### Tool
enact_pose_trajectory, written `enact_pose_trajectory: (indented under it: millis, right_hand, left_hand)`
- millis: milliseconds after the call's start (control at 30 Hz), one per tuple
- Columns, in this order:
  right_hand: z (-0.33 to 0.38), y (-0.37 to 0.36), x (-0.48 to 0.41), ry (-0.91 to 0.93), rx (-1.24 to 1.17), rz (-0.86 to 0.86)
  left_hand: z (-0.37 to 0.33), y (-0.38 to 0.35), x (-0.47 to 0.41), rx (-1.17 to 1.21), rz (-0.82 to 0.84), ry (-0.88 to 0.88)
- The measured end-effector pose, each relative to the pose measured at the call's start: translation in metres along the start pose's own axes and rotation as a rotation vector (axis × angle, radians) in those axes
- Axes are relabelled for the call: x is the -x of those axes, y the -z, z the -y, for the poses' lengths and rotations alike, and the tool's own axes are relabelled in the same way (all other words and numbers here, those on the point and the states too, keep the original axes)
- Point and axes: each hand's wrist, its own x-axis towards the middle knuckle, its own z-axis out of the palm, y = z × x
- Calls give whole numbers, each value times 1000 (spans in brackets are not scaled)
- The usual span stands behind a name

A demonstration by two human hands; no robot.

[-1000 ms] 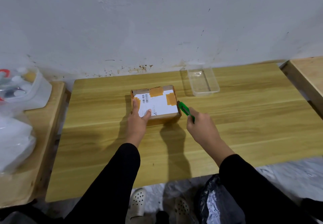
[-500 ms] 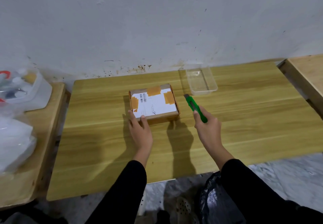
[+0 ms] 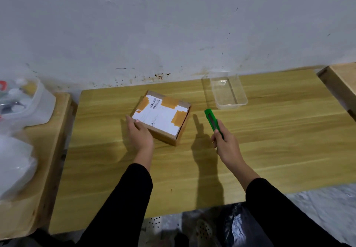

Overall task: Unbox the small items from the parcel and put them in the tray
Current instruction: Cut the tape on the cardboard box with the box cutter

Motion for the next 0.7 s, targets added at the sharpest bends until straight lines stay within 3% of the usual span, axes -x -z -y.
enact_pose_trajectory:
  millis: [267,533,700]
  right_hand:
    - [-8,-26,-50,15,88,27]
    - [4,-49,-109,140,221,37]
    - [15,-62,-137,135,246,13]
  left_hand:
    - [-16,-33,-29,11,1,-15]
    - [-16,-38,-84,-53,234,-158]
    - [-17,-37,-93,-26,287,-173]
